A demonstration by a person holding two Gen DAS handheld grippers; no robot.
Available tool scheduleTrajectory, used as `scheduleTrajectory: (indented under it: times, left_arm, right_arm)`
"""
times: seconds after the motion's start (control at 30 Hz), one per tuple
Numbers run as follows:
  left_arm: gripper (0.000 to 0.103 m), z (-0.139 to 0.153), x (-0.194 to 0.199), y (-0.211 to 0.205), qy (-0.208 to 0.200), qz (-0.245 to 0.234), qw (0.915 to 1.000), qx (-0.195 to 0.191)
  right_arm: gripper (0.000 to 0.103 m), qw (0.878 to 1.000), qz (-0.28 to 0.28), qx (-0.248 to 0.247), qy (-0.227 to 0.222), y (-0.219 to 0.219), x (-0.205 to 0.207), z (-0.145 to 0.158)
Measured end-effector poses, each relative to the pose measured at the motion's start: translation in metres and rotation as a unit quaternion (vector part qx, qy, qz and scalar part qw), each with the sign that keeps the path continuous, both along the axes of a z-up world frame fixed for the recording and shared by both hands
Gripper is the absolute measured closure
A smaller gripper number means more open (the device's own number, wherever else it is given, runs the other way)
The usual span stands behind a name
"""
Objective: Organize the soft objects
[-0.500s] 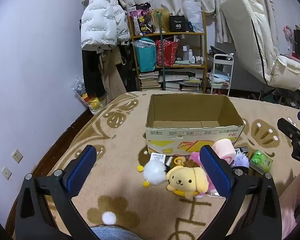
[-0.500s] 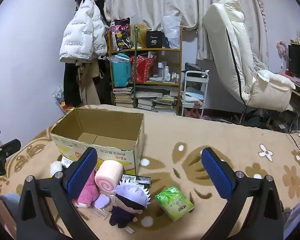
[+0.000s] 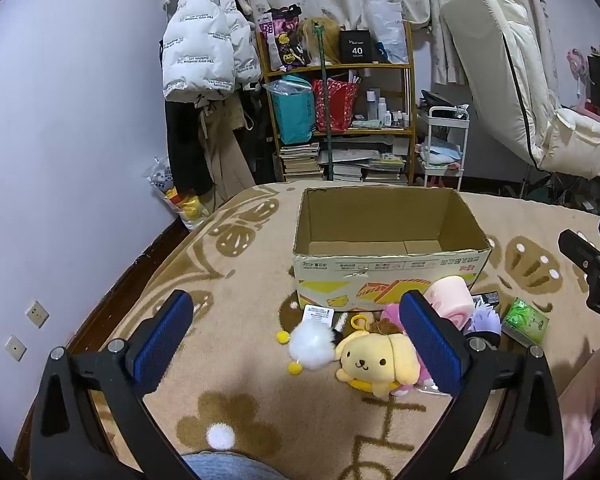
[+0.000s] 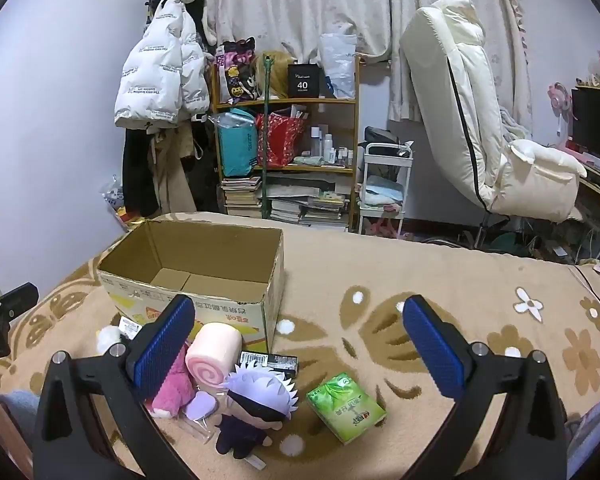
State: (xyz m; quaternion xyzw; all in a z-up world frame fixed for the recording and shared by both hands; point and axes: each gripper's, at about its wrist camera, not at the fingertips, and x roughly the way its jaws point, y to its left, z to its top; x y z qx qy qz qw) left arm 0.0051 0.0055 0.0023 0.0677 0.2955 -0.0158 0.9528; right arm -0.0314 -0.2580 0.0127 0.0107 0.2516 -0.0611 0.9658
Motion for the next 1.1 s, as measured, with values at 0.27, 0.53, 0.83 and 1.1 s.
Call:
scheduleTrajectory:
  times: [0.27, 0.53, 0.83, 1.1]
  left_arm:
    - [0.001, 0.0006, -0.0046, -0.0051, -0.005, -0.002, 1.0, 0.003]
    - [0.001, 0.0006, -0.005, -0.0055, -0.006, -0.002, 1.0, 0.003]
    - [0.001, 0.0004, -0.0054, -0.0044, -0.008, 0.0, 1.0, 0.004]
    - [0.001, 0.0017, -0.005, -0.003, -0.007, 0.001, 1.0, 0.004]
  right_arm:
    - [0.0, 1.0, 0.0, 0.002, -0.002, -0.0002, -0.0003, -0.0004]
    - [0.0, 1.0, 0.0, 0.001, -0.002, -0.0019, -0.0003, 0.0007]
    - [0.0, 1.0, 0.0, 0.001, -0.003, -0.0008, -0.0008, 0.001]
    - [0.0, 1.0, 0.0, -0.001, -0.003, -0.0004, -0.0012, 0.0008]
